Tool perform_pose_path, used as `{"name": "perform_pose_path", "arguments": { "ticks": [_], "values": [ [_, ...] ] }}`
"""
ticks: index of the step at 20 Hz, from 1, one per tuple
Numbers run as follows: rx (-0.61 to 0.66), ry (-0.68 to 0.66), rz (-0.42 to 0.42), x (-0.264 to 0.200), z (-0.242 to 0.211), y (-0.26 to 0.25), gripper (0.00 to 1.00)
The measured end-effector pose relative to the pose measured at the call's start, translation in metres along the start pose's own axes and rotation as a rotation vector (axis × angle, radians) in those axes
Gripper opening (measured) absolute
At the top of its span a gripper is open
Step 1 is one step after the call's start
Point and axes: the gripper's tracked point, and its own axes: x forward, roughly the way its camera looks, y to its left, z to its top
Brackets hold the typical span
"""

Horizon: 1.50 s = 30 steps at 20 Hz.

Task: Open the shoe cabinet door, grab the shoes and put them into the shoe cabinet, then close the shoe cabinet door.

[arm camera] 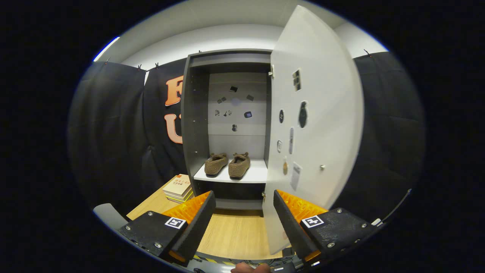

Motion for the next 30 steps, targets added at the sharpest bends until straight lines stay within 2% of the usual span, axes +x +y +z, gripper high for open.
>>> {"name": "perform_pose_path", "arguments": {
  "ticks": [1, 4, 6, 9, 16, 20, 25, 30],
  "values": [
    [0.007, -0.004, 0.004, -0.007, 0.000, -0.016, 0.96],
    [0.065, -0.014, 0.119, -0.029, 0.001, -0.026, 0.93],
    [0.042, -0.017, 0.159, -0.034, -0.003, -0.033, 0.93],
    [-0.008, -0.041, 0.145, -0.043, 0.001, -0.055, 0.94],
    [0.041, -0.054, 0.110, -0.033, -0.001, -0.106, 0.93],
    [0.064, -0.062, 0.050, -0.019, -0.003, -0.142, 0.93],
    [0.045, -0.050, 0.027, 0.005, -0.006, -0.146, 0.93],
    [0.058, -0.040, 0.001, 0.004, -0.005, -0.131, 0.90]
  ]
}}
